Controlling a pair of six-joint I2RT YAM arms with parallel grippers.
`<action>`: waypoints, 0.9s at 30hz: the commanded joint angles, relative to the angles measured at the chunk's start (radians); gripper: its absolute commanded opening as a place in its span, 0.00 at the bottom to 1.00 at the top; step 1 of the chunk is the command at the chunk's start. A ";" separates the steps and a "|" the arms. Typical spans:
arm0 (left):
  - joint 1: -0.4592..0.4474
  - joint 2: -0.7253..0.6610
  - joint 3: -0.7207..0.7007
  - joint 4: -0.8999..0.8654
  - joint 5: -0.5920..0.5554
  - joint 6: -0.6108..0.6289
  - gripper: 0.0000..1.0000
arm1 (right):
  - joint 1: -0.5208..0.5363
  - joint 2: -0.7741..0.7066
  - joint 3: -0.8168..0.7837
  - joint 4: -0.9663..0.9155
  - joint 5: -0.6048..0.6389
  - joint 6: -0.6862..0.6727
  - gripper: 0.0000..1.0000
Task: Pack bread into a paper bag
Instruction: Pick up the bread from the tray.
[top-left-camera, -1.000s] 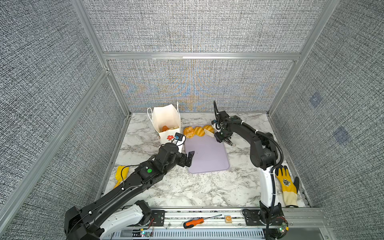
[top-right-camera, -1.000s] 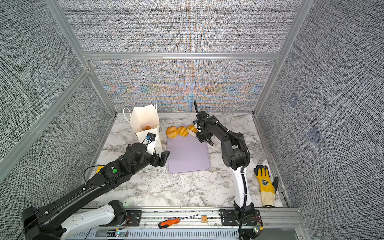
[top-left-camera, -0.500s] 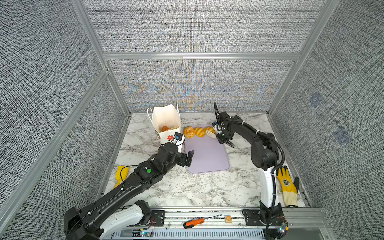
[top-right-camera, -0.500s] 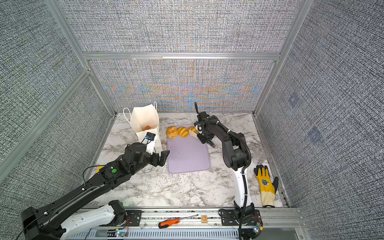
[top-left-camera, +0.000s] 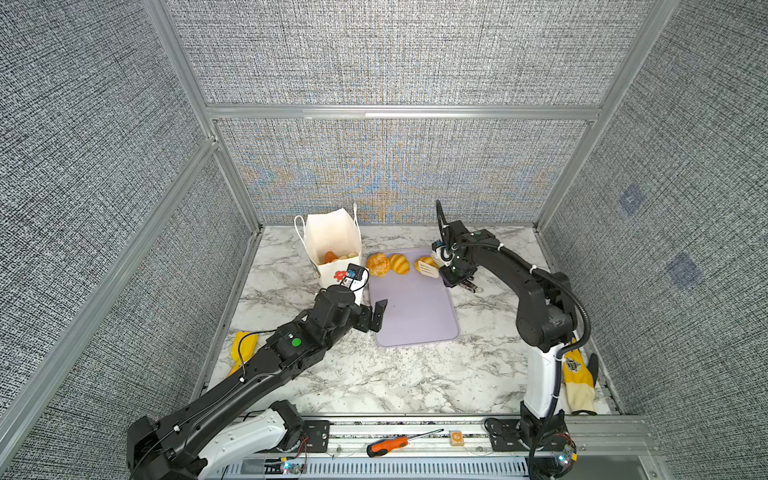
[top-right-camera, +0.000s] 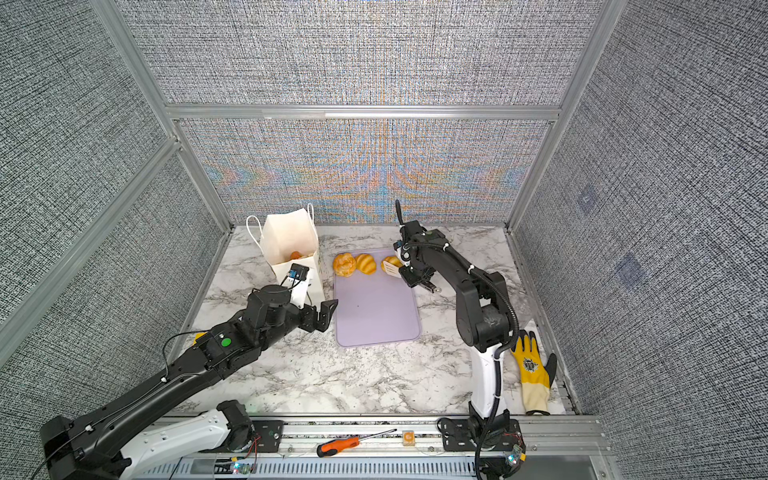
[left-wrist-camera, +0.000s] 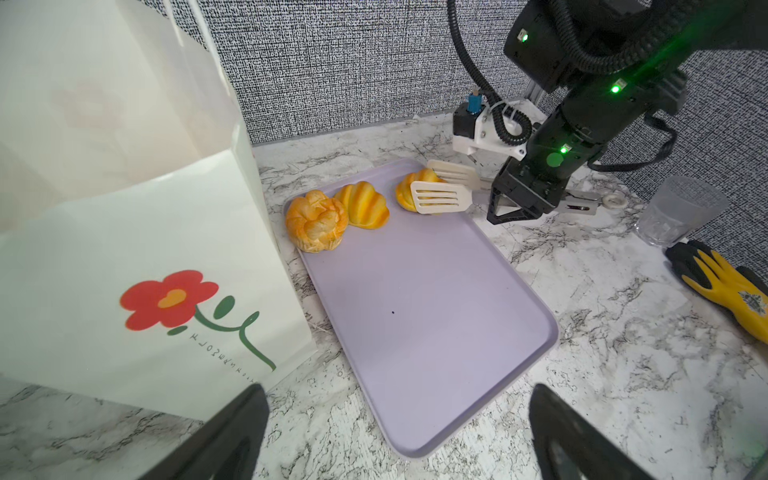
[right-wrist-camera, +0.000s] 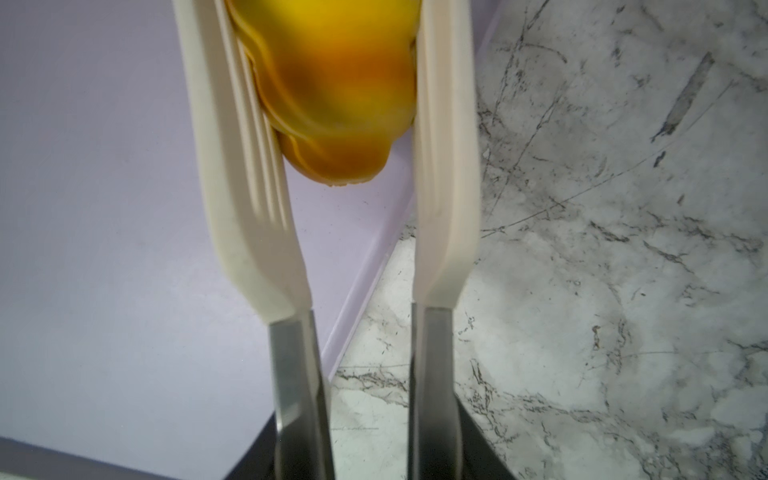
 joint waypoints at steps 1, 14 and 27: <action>-0.001 -0.014 0.011 0.000 -0.028 -0.009 0.99 | -0.003 -0.031 -0.015 0.010 -0.032 0.021 0.43; 0.000 -0.050 0.014 -0.017 -0.069 -0.016 0.99 | -0.002 -0.165 -0.096 0.033 -0.120 0.078 0.43; 0.003 -0.079 0.033 -0.030 -0.090 -0.010 0.99 | 0.036 -0.318 -0.207 0.068 -0.205 0.125 0.43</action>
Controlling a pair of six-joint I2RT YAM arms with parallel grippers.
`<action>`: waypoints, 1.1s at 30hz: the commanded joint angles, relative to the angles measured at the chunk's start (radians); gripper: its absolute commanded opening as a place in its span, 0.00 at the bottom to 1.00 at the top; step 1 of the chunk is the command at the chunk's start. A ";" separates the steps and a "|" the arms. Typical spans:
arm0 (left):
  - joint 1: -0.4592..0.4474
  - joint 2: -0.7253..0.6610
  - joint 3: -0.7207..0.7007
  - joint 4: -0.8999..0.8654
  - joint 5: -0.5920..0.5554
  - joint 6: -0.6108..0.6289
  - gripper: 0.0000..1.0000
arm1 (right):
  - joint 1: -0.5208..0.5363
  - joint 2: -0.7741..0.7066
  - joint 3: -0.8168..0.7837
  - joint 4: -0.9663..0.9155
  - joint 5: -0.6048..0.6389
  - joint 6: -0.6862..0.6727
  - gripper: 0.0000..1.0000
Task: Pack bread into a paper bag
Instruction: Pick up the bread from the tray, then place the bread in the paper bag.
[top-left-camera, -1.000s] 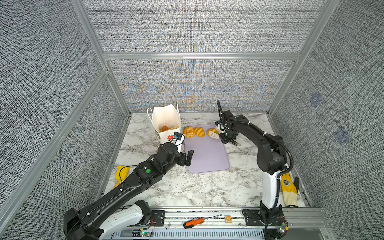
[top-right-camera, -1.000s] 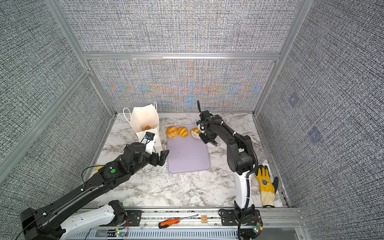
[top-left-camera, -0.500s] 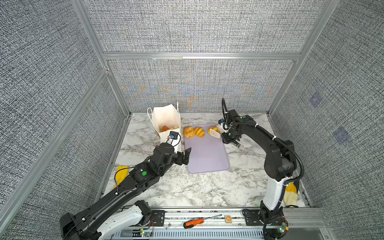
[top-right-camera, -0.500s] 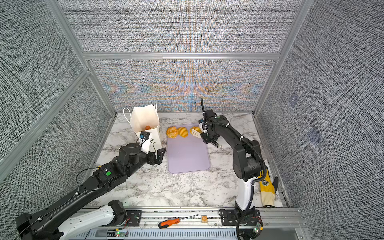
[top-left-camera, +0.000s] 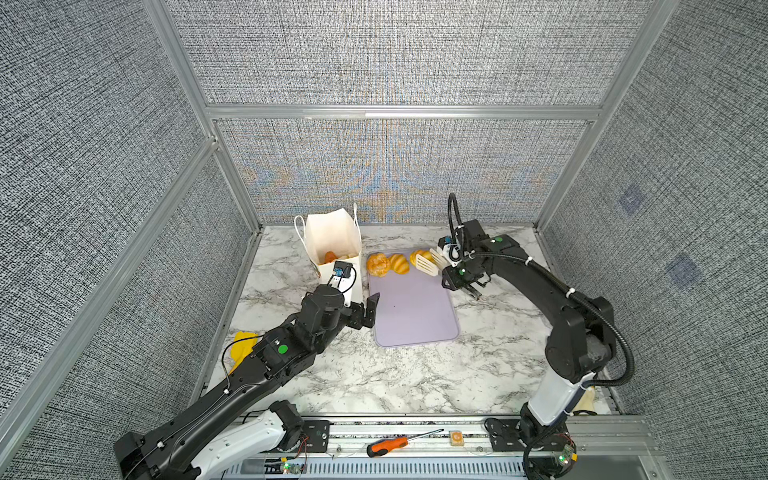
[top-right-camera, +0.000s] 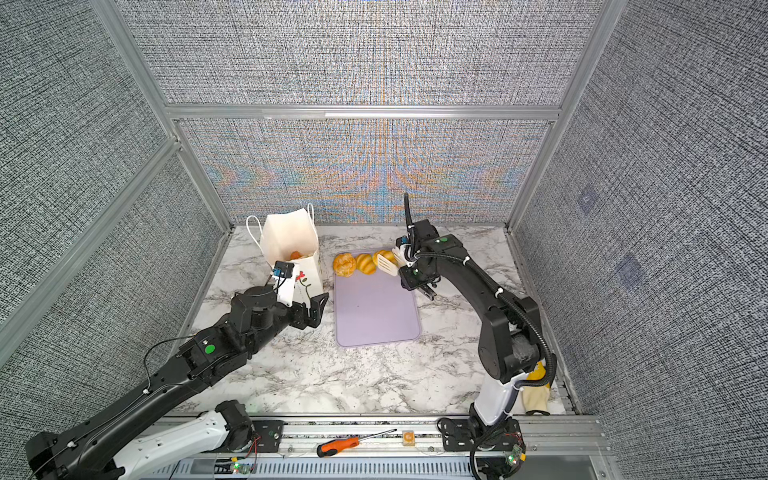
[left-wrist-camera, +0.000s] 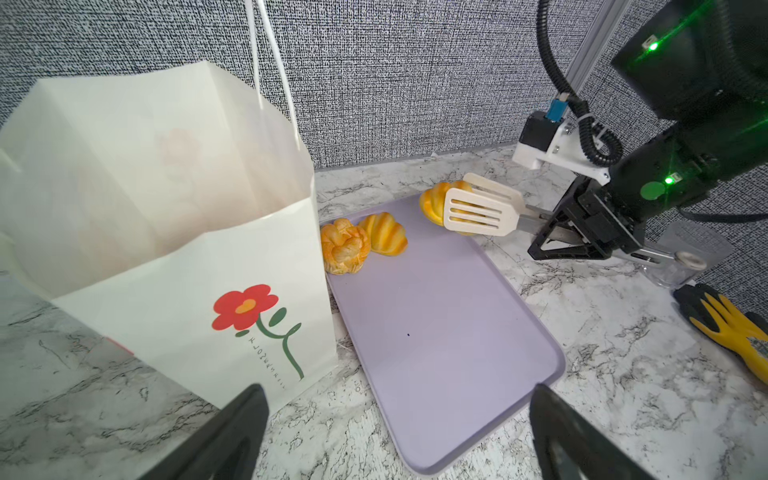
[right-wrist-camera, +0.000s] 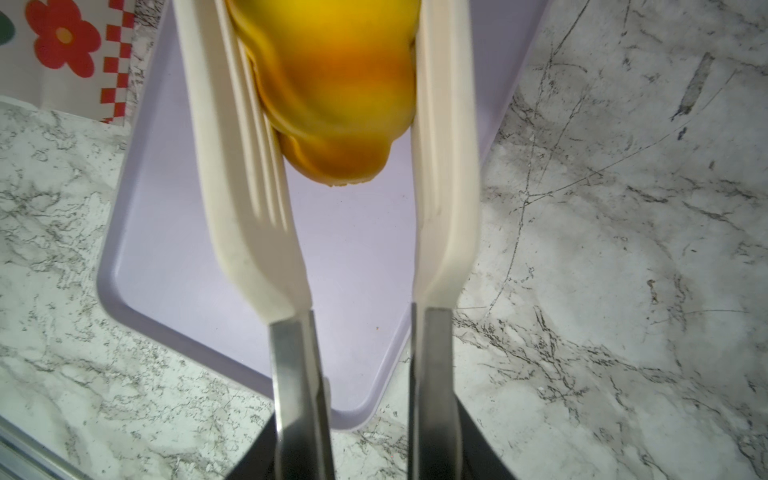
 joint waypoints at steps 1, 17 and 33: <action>0.001 -0.011 0.012 -0.005 -0.028 0.001 0.99 | 0.012 -0.036 -0.024 0.030 -0.038 0.023 0.43; 0.058 -0.051 0.086 -0.084 -0.035 0.011 0.99 | 0.102 -0.200 -0.097 0.090 -0.127 0.068 0.43; 0.177 -0.087 0.133 -0.142 -0.013 0.008 0.99 | 0.227 -0.306 -0.106 0.157 -0.167 0.141 0.43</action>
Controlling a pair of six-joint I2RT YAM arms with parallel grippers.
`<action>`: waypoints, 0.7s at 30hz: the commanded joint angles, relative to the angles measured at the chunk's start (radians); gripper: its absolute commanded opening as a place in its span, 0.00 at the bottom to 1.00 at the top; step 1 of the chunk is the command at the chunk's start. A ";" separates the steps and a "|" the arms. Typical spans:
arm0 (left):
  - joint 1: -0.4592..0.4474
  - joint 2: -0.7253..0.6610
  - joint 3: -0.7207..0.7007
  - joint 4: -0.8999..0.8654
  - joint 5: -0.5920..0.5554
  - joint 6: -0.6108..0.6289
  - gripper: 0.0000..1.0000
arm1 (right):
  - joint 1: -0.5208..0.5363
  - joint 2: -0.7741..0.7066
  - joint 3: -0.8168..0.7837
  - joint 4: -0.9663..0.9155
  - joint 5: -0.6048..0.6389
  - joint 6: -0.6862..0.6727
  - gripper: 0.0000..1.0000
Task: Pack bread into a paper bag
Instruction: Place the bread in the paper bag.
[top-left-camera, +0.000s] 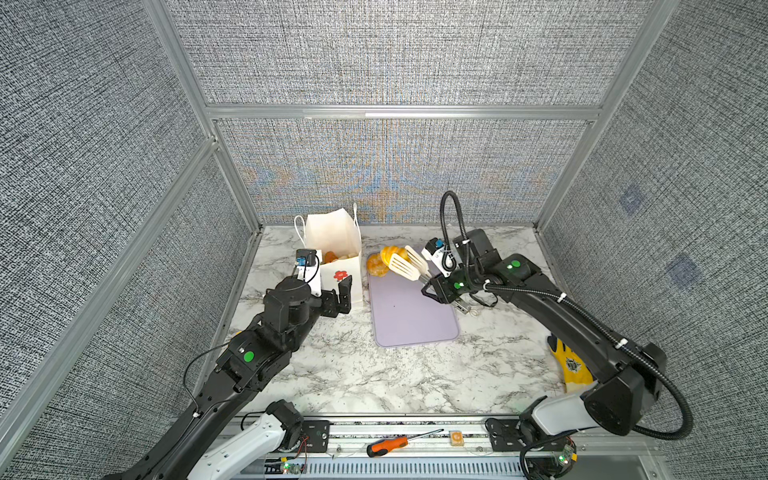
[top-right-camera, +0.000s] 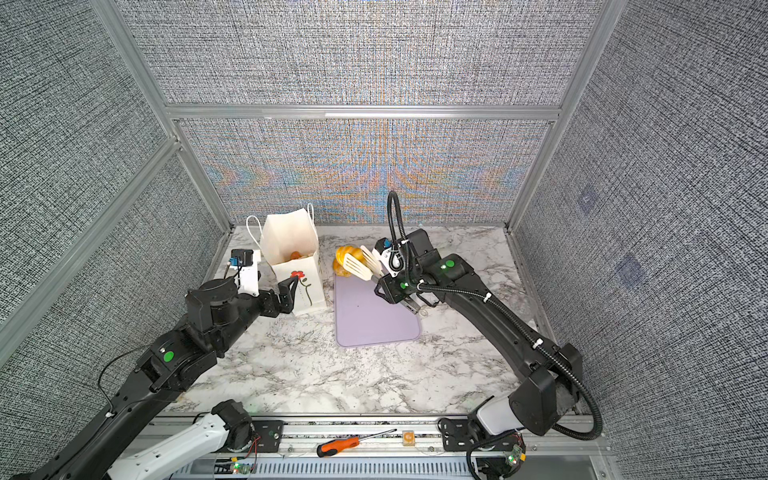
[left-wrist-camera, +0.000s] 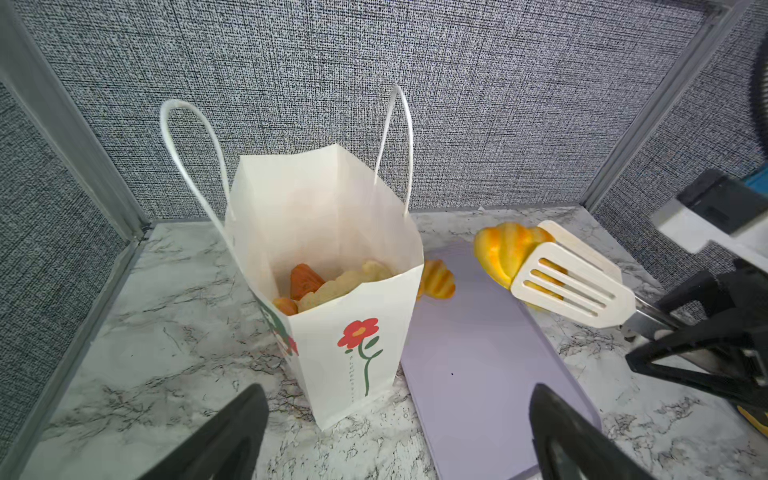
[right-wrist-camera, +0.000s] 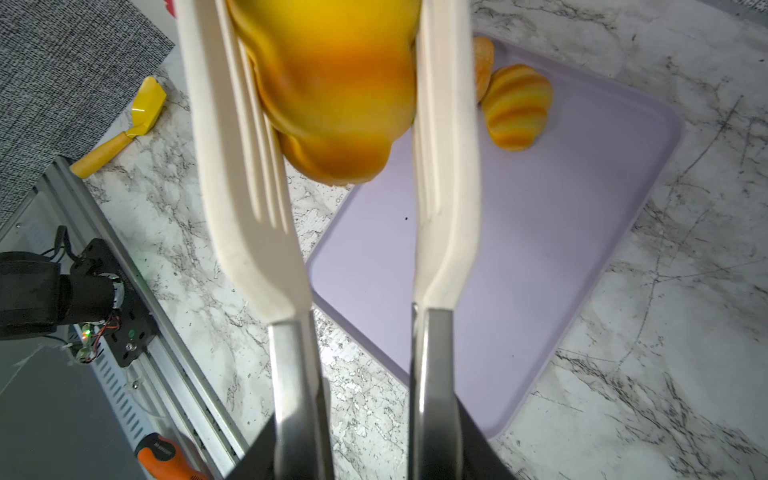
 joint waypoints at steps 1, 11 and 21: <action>0.022 0.003 0.006 -0.005 0.005 -0.016 0.99 | 0.022 -0.011 0.010 0.057 -0.021 0.024 0.43; 0.092 0.000 0.001 -0.005 0.023 -0.026 0.99 | 0.081 -0.033 0.021 0.143 -0.056 0.066 0.43; 0.208 -0.002 -0.022 0.010 0.122 -0.031 0.99 | 0.141 0.052 0.117 0.191 -0.086 0.105 0.43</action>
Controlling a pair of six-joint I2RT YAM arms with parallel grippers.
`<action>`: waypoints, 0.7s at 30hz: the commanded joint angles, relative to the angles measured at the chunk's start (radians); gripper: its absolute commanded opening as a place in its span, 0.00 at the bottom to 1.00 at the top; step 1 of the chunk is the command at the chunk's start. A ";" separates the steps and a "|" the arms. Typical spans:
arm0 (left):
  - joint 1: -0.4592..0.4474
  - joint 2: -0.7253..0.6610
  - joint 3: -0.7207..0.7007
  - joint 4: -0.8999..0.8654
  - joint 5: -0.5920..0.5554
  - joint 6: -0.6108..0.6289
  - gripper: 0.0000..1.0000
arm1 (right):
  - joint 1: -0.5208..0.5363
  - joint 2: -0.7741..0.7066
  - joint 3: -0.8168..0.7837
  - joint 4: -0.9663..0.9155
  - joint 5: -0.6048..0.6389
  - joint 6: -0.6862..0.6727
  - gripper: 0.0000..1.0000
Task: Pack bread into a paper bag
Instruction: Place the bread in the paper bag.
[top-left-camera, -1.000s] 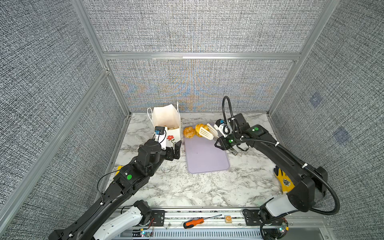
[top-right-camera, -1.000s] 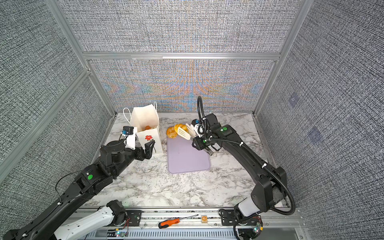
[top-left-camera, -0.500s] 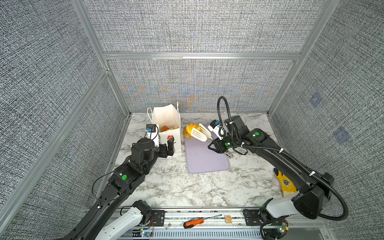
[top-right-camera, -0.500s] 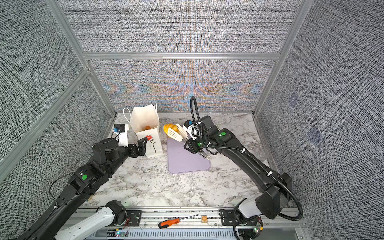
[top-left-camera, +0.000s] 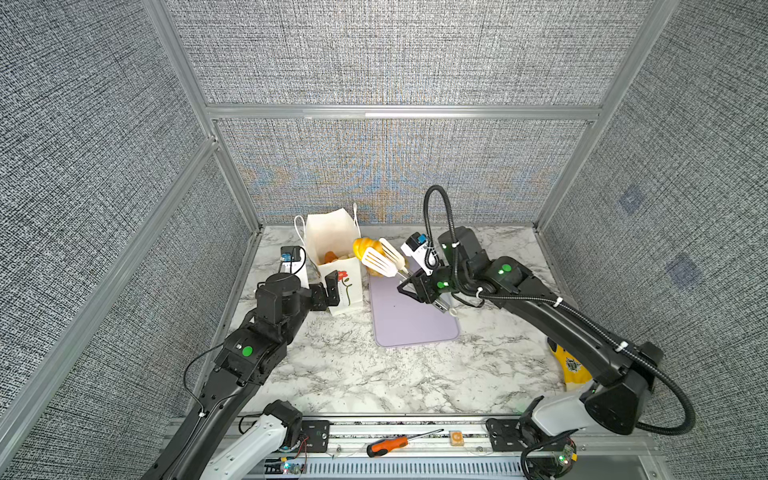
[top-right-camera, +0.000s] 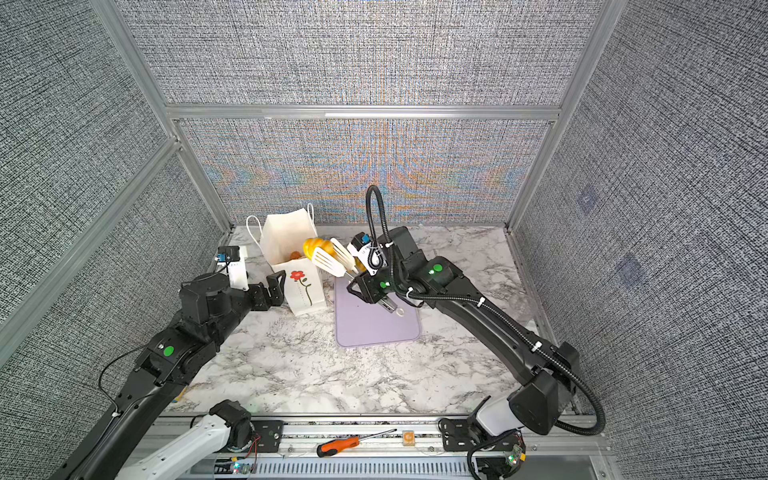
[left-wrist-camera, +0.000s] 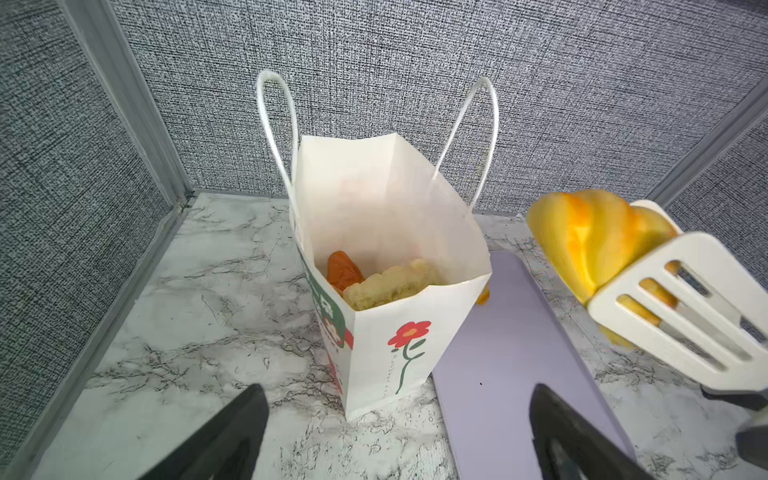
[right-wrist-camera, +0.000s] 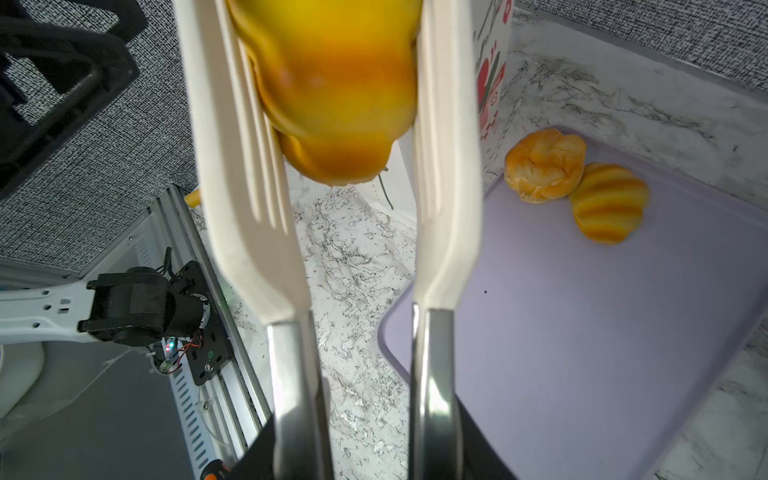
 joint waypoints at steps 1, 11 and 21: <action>0.043 -0.006 -0.006 0.016 0.064 0.001 0.99 | 0.014 0.028 0.041 0.063 -0.029 0.024 0.43; 0.232 -0.016 -0.067 0.069 0.263 -0.024 0.99 | 0.026 0.160 0.186 0.069 -0.025 0.064 0.43; 0.343 -0.026 -0.108 0.106 0.392 -0.051 0.99 | 0.026 0.293 0.327 0.047 -0.018 0.090 0.43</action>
